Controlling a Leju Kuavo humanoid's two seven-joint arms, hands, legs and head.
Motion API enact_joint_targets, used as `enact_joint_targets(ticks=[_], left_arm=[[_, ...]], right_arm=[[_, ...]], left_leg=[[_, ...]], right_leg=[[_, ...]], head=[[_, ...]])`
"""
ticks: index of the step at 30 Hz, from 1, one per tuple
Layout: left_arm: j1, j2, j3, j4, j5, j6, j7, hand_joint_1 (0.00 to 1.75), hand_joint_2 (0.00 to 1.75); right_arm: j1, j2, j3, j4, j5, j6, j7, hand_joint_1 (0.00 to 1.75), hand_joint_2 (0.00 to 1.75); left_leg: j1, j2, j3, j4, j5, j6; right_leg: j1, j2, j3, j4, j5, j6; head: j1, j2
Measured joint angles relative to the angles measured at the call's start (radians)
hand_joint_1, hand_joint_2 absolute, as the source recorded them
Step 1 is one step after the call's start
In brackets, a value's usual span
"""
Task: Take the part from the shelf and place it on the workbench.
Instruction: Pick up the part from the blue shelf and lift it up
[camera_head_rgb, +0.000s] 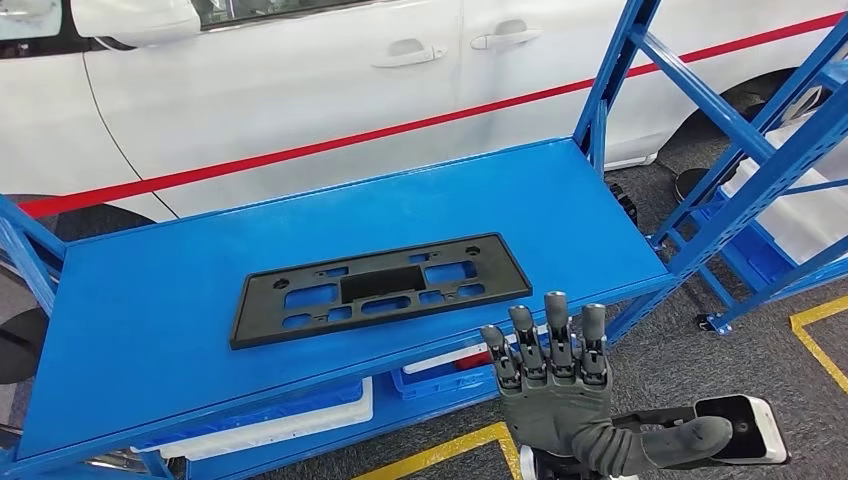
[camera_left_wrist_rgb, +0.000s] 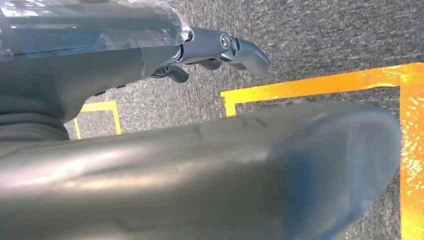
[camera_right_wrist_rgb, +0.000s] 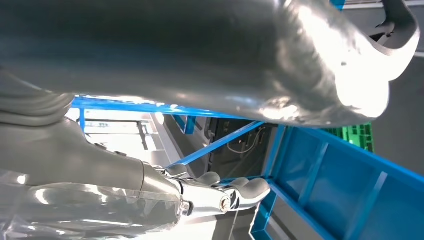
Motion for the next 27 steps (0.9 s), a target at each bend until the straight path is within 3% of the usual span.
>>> enact_joint_targets(ticks=[1,2,3,5,6,8,11,13,15,16,17,18,21,23,27], left_arm=[[0.000,0.000,0.000,0.000,0.000,0.000,0.000,0.00,0.00],[0.001,0.000,0.000,0.000,0.000,-0.001,0.000,0.00,0.00],[0.001,0.000,0.000,0.000,0.000,-0.001,0.000,0.00,0.00],[0.000,-0.001,0.000,0.000,0.000,-0.002,0.001,0.00,0.00],[0.000,-0.001,0.000,0.000,0.000,-0.002,0.001,0.00,0.00],[-0.001,-0.001,0.000,0.000,0.000,-0.002,0.001,0.00,0.00],[-0.001,-0.001,0.000,0.000,0.000,-0.002,0.001,0.00,0.00],[-0.002,-0.001,0.000,0.000,0.000,-0.002,0.001,0.00,0.00],[0.000,-0.001,0.000,0.000,0.000,-0.002,0.001,0.00,0.00],[0.001,-0.001,0.000,0.000,0.001,-0.002,0.001,0.00,0.00],[0.002,-0.001,0.000,0.000,0.001,-0.002,0.001,0.00,0.00],[0.002,-0.001,0.000,0.000,0.001,-0.002,0.001,0.00,0.00],[0.002,0.000,0.000,0.000,0.002,-0.002,0.001,0.00,0.00],[0.001,0.001,0.000,0.000,0.003,-0.003,0.001,0.00,0.00],[0.002,-0.002,0.000,0.000,0.003,-0.004,0.002,0.00,0.00]], right_arm=[[0.001,0.000,0.000,0.001,0.002,-0.001,0.000,0.00,0.00],[0.002,-0.001,0.000,0.001,0.003,-0.002,0.000,0.00,0.00],[0.003,-0.002,0.000,0.001,0.004,-0.002,-0.001,0.00,0.00],[0.002,-0.002,0.000,0.002,0.005,-0.003,-0.001,0.00,0.00],[0.002,-0.003,0.000,0.002,0.006,-0.004,0.000,0.00,0.00],[0.002,-0.003,0.000,0.002,0.009,-0.006,0.001,0.00,0.00],[0.003,-0.003,0.000,0.002,0.018,-0.017,0.005,0.00,0.00],[0.003,-0.003,0.001,0.002,0.023,-0.023,0.007,0.00,0.00],[0.004,-0.003,0.001,0.002,0.026,-0.028,0.013,0.00,0.00],[0.005,-0.003,0.001,0.002,0.028,-0.031,0.016,0.00,0.00],[0.007,-0.003,0.001,0.003,0.031,-0.034,0.019,0.00,0.00],[0.009,-0.003,0.001,0.003,0.034,-0.035,0.020,0.00,0.00],[0.013,-0.003,0.001,0.004,0.041,-0.035,0.021,0.00,0.00],[0.016,-0.004,0.000,0.004,0.043,-0.036,0.021,0.00,0.00],[0.020,-0.004,0.000,0.004,0.046,-0.038,0.021,0.00,0.00]], left_leg=[[0.000,0.000,0.002,0.000,-0.002,0.000],[0.001,-0.001,0.004,0.001,-0.005,0.000],[0.001,-0.002,0.008,0.001,-0.008,-0.002],[0.003,-0.004,0.018,0.004,-0.017,-0.010],[0.002,-0.005,0.020,0.007,-0.022,-0.016],[0.000,-0.005,0.021,0.009,-0.028,-0.029],[0.003,-0.004,0.021,0.013,-0.037,-0.047],[0.005,-0.004,-0.008,0.083,-0.079,-0.054],[0.006,-0.004,-0.076,0.222,-0.143,-0.057],[0.006,-0.004,-0.107,0.279,-0.160,-0.057],[0.006,-0.004,-0.124,0.306,-0.158,-0.056],[0.006,-0.004,-0.121,0.290,-0.135,-0.053],[0.000,-0.004,-0.036,0.095,-0.031,-0.034],[-0.007,-0.004,-0.004,0.024,-0.015,-0.025],[-0.004,-0.004,0.010,0.001,-0.011,-0.010]], right_leg=[[-0.004,0.000,-0.032,0.049,-0.009,0.003],[-0.007,-0.001,-0.049,0.064,0.003,0.006],[-0.011,-0.002,-0.045,0.040,0.033,0.008],[-0.016,-0.004,0.007,-0.086,0.111,0.010],[-0.015,-0.005,0.031,-0.144,0.135,0.008],[-0.011,-0.003,0.051,-0.195,0.143,0.001],[-0.009,0.000,0.053,-0.203,0.144,-0.019],[-0.011,-0.002,0.060,-0.209,0.143,-0.032],[-0.007,-0.004,0.062,-0.209,0.139,-0.040],[-0.004,-0.004,0.063,-0.208,0.138,-0.042],[-0.002,-0.003,0.065,-0.208,0.136,-0.043],[0.000,-0.002,0.068,-0.208,0.134,-0.044],[0.006,0.001,0.083,-0.207,0.125,-0.041],[0.007,0.001,0.084,-0.206,0.120,-0.032],[0.005,0.000,0.080,-0.191,0.107,-0.011]], head=[[0.000,0.000],[0.000,0.000],[0.000,0.000],[0.000,0.000],[0.000,0.000],[-0.001,0.000],[-0.001,0.000],[-0.002,0.000],[-0.002,0.000],[-0.002,0.000],[-0.002,0.000],[-0.002,0.000],[-0.002,0.000],[-0.002,0.000],[0.000,0.000]])
